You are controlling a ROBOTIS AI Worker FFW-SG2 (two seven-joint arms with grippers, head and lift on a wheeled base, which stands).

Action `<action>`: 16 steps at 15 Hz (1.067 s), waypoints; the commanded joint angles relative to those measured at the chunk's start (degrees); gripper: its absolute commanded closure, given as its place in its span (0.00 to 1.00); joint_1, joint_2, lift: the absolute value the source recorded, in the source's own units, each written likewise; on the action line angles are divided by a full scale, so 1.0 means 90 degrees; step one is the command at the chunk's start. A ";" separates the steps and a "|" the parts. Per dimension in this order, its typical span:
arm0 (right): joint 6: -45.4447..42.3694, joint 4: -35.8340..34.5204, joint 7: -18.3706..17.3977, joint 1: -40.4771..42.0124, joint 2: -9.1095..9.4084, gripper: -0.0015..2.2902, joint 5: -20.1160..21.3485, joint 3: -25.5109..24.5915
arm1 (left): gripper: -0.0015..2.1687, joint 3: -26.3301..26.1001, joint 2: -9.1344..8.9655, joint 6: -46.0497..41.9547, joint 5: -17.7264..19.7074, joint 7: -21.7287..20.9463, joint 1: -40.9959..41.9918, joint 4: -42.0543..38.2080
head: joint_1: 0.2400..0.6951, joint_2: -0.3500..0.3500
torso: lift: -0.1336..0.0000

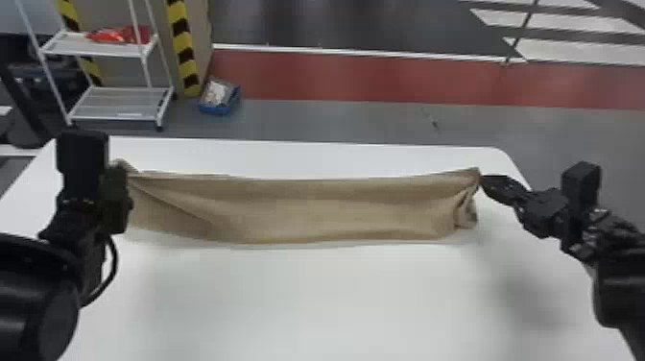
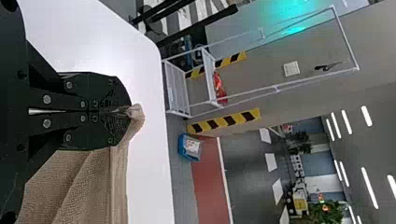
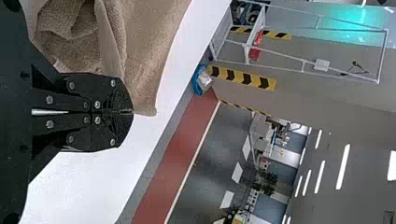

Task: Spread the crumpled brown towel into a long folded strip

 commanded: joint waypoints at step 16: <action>-0.0361 0.0472 -0.0439 -0.0090 -0.0053 0.57 0.0054 0.0037 | 0.00 -0.0830 -0.0280 -0.0960 -0.0519 -0.0211 -0.1587 0.2589 | 1.00 0.31 | 0.07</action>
